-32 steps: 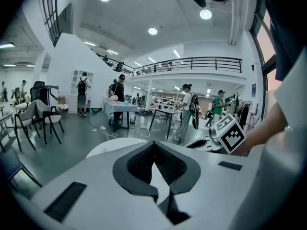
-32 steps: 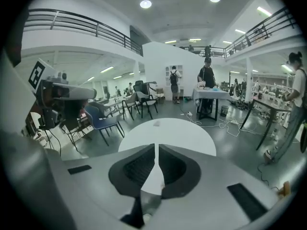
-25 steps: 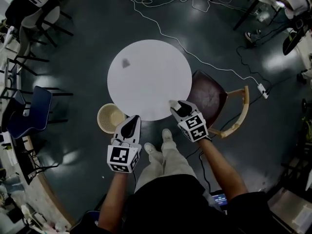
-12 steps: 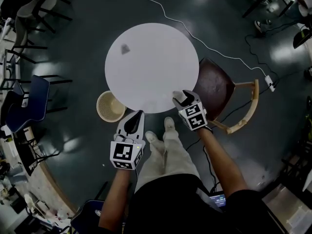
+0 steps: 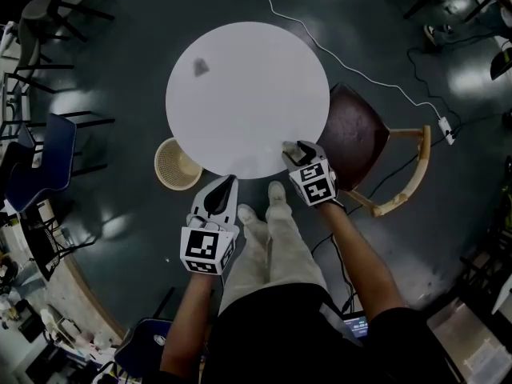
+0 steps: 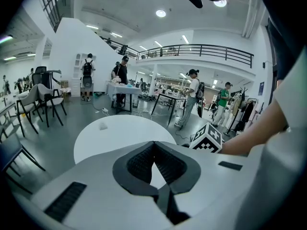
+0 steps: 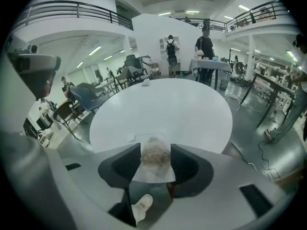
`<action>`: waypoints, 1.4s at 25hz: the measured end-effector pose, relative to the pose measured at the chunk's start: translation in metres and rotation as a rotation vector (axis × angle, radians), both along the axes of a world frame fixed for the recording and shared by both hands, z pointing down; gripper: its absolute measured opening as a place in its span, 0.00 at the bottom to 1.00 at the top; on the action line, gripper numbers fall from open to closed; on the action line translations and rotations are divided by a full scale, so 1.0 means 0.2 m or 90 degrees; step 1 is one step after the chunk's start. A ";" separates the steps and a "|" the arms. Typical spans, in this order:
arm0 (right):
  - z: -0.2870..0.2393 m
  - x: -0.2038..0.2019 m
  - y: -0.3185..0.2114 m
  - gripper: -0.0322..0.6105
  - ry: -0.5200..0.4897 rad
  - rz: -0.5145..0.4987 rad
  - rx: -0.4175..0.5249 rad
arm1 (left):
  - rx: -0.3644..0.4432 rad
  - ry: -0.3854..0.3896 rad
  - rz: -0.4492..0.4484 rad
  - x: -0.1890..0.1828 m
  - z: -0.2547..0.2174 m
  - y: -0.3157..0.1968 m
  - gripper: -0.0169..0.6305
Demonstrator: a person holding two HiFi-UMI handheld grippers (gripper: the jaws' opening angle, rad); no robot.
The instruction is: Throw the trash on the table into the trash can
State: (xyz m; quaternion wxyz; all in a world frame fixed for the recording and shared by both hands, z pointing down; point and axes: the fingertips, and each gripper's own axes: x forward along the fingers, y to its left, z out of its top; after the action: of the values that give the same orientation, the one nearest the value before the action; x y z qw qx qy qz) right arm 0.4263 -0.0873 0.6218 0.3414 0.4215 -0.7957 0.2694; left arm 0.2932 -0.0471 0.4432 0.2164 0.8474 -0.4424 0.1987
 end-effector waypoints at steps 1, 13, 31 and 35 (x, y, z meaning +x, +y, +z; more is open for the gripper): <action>0.00 0.00 0.00 0.36 0.005 0.000 -0.003 | -0.001 -0.001 0.000 0.00 0.00 0.00 0.04; 0.00 0.00 -0.02 0.14 0.035 -0.033 -0.003 | -0.011 -0.003 -0.014 0.00 0.02 -0.02 0.04; -0.28 -0.03 -0.09 0.11 0.016 -0.079 0.029 | 0.031 -0.007 -0.064 -0.04 -0.20 -0.11 0.04; -0.41 -0.06 -0.13 0.11 0.006 -0.095 0.049 | 0.055 -0.006 -0.081 -0.06 -0.30 -0.15 0.04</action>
State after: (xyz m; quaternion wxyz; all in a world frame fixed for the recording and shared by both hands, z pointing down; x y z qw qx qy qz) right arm 0.4138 -0.1138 0.5406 0.3475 0.3753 -0.8332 0.2103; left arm 0.2805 -0.0769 0.3831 0.1899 0.8251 -0.5045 0.1692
